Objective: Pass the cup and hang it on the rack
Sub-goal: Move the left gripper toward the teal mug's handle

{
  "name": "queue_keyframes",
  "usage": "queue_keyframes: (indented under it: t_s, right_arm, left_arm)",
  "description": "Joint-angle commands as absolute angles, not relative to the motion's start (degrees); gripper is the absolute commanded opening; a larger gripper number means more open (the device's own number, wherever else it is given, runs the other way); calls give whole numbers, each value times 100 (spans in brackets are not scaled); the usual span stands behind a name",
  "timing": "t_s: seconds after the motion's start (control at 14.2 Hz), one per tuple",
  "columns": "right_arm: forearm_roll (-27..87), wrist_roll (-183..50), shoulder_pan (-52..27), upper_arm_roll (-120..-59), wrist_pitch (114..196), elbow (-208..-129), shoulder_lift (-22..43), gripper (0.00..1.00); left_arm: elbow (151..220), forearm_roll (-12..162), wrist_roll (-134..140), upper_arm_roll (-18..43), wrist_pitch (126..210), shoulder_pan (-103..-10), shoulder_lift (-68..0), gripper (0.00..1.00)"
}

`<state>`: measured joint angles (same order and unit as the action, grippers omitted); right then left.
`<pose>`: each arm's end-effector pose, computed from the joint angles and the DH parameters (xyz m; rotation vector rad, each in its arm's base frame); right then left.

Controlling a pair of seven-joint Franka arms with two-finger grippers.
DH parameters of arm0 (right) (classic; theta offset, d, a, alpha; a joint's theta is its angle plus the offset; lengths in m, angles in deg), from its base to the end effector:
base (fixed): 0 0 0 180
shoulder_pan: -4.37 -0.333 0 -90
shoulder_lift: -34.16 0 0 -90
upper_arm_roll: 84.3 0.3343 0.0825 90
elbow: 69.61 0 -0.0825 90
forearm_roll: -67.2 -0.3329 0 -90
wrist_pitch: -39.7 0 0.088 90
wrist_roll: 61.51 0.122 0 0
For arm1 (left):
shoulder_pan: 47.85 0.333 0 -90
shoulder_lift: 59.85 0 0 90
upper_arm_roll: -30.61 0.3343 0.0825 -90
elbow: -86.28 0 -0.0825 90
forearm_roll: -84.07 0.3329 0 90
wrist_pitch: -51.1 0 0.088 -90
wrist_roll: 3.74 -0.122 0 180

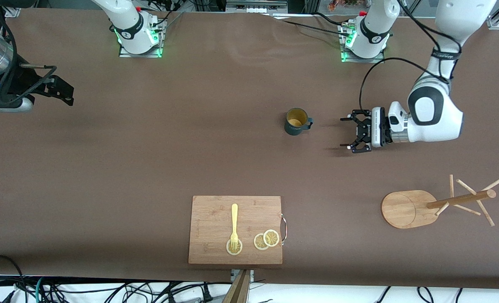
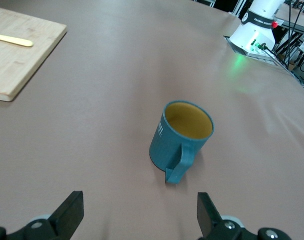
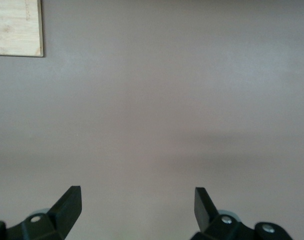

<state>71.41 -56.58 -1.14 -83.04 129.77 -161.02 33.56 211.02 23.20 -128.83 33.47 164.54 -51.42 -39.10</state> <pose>0.5030 0.0506 0.6126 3.0646 0.0513 -0.0402 0.4935 -0.0736 0.2601 1.6962 -1.5124 0.5833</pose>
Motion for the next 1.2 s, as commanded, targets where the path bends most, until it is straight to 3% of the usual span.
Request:
queue_keyframes:
  t_s: [0.0,0.56,1.13]
  right_arm:
    - [7090,-5650,-170,-8254,12829,-16031,3267,100]
    - [7072,-5668,-117,-8307,12636,-16022,3188,100]
    - [7037,-5721,-222,-8254,12855,-15987,3196,100]
  left_arm:
    - [21144,1695,-14091,3360,16607,-5251,-3648,100]
    - [21257,833,-15762,3360,16528,-5321,-2830,100]
    - [21390,190,-16414,3360,16404,-5602,-2434,100]
